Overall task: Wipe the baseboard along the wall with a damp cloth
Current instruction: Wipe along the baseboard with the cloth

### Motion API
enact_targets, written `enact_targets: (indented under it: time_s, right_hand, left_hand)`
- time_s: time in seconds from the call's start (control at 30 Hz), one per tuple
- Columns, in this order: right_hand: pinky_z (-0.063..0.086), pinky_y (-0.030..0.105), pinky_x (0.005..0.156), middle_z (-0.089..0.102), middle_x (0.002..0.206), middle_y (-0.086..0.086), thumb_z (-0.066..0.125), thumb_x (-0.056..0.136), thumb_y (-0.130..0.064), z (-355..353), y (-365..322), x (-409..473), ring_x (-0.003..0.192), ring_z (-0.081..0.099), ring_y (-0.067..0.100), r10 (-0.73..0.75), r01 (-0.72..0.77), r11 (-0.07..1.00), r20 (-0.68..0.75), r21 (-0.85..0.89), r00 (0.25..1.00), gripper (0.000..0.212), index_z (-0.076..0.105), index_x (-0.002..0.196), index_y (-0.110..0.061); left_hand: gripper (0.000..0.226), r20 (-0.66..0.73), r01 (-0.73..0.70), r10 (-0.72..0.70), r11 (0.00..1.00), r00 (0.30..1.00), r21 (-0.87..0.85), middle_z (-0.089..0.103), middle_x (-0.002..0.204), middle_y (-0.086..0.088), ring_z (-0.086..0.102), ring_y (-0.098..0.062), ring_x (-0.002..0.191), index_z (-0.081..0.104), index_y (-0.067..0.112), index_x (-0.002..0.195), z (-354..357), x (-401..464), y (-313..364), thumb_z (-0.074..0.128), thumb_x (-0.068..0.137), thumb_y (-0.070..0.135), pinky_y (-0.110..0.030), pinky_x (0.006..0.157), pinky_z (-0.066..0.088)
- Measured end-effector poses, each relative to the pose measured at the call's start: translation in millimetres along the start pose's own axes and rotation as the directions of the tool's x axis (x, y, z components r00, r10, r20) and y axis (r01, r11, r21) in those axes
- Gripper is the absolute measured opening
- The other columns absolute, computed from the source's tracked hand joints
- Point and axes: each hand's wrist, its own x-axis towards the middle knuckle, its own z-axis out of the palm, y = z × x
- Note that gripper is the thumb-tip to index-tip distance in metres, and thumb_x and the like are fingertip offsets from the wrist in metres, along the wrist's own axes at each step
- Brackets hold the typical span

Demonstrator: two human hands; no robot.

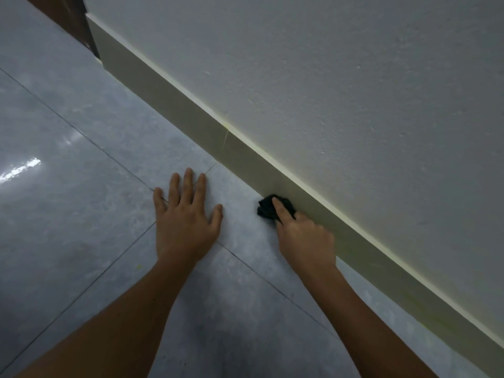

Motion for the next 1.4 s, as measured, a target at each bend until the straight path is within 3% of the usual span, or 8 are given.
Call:
enact_targets:
  time_s: [0.13, 0.23, 0.33, 0.5, 0.63, 0.83, 1.2, 1.4]
  right_hand:
    - [0.014, 0.011, 0.04, 0.057, 0.054, 0.004, 0.081, 0.072, -0.024, -11.3, -11.9, 16.4, 0.032, 0.029, 0.014, 0.018, 0.006, 0.995, -0.245, 0.098, 0.969, 0.05, 0.067, 0.12, -0.023]
    - [0.032, 0.025, 0.047, 0.063, 0.087, 0.005, 0.053, 0.095, -0.031, -7.6, -19.2, 16.2, 0.055, 0.06, 0.022, 0.009, -0.009, 0.993, -0.006, 0.116, 1.0, 0.052, 0.037, 0.144, -0.033]
    - [0.037, 0.029, 0.058, 0.061, 0.106, 0.006, 0.036, 0.102, -0.027, 10.5, -7.4, -4.4, 0.078, 0.065, 0.024, -0.009, -0.008, 0.995, 0.176, 0.096, 0.984, 0.053, 0.015, 0.15, -0.036]
    - [0.042, 0.029, 0.061, 0.065, 0.106, 0.007, 0.039, 0.101, -0.029, 4.0, 17.6, -16.2, 0.082, 0.066, 0.026, 0.091, -0.116, 0.986, 0.201, 0.119, 0.975, 0.05, 0.025, 0.148, -0.036]
    - [0.034, 0.024, 0.043, 0.067, 0.07, 0.008, 0.073, 0.081, -0.025, -1.5, 6.3, -15.8, 0.044, 0.06, 0.024, 0.111, -0.117, 0.985, 0.05, 0.128, 0.993, 0.051, 0.059, 0.13, -0.028]
    - [0.037, 0.03, 0.058, 0.059, 0.108, 0.006, 0.035, 0.103, -0.032, -2.6, -0.2, 3.5, 0.079, 0.065, 0.025, -0.017, 0.001, 0.988, 0.106, 0.152, 0.994, 0.053, 0.012, 0.151, -0.035]
    - [0.037, 0.028, 0.057, 0.063, 0.107, 0.007, 0.035, 0.102, -0.032, 7.1, 31.9, -40.3, 0.076, 0.065, 0.024, 0.043, -0.064, 0.994, 0.214, 0.089, 0.976, 0.052, 0.016, 0.151, -0.034]
    - [0.025, 0.013, 0.036, 0.066, 0.061, 0.004, 0.086, 0.062, -0.03, 34.2, 2.9, -24.9, 0.026, 0.046, 0.014, 0.033, -0.033, 0.999, -0.021, 0.01, 0.999, 0.059, 0.069, 0.118, -0.025]
  left_hand:
    - [0.072, 0.0, 0.018, -0.018, 1.0, 1.0, -0.014, 0.001, 0.161, -0.005, -0.004, -0.025, 0.147, 0.004, 0.022, 0.152, 1.4, 2.9, 0.1, 0.017, 0.091, 0.058, -0.051, 0.118, -0.002]
    - [0.072, 0.016, 0.009, -0.009, 1.0, 1.0, -0.001, 0.002, 0.161, -0.005, -0.003, -0.025, 0.148, 0.005, 0.022, 0.152, 4.7, -6.2, 3.9, 0.017, 0.09, 0.058, -0.051, 0.118, -0.002]
    - [0.072, 0.015, 0.009, -0.009, 1.0, 1.0, 0.017, 0.002, 0.161, -0.005, -0.003, -0.025, 0.148, 0.005, 0.022, 0.152, 3.0, -7.2, -1.3, 0.016, 0.09, 0.058, -0.051, 0.118, -0.001]
    - [0.073, 0.007, 0.01, -0.01, 1.0, 1.0, -0.014, 0.002, 0.161, -0.006, -0.003, -0.025, 0.147, 0.006, 0.022, 0.152, 0.6, 1.0, -0.9, 0.016, 0.089, 0.058, -0.05, 0.117, -0.003]
    - [0.072, 0.02, -0.006, 0.007, 1.0, 1.0, -0.019, 0.002, 0.161, -0.005, -0.003, -0.024, 0.148, 0.007, 0.022, 0.152, 0.9, -3.9, 2.3, 0.016, 0.09, 0.057, -0.051, 0.118, -0.002]
    - [0.072, 0.032, -0.018, 0.019, 0.999, 0.999, -0.026, 0.001, 0.161, -0.005, -0.004, -0.024, 0.147, 0.006, 0.022, 0.152, -3.2, -4.2, 2.8, 0.015, 0.09, 0.058, -0.05, 0.118, -0.003]
    - [0.072, 0.044, -0.026, 0.028, 0.999, 0.999, -0.04, 0.005, 0.161, -0.005, -0.002, -0.024, 0.148, 0.01, 0.021, 0.152, -2.1, -7.9, 3.6, 0.013, 0.089, 0.056, -0.049, 0.117, -0.004]
    - [0.073, 0.046, -0.008, 0.01, 0.999, 0.999, -0.041, 0.004, 0.161, -0.006, -0.002, -0.025, 0.148, 0.009, 0.021, 0.152, 1.1, -12.8, 0.6, 0.014, 0.089, 0.058, -0.051, 0.118, -0.002]
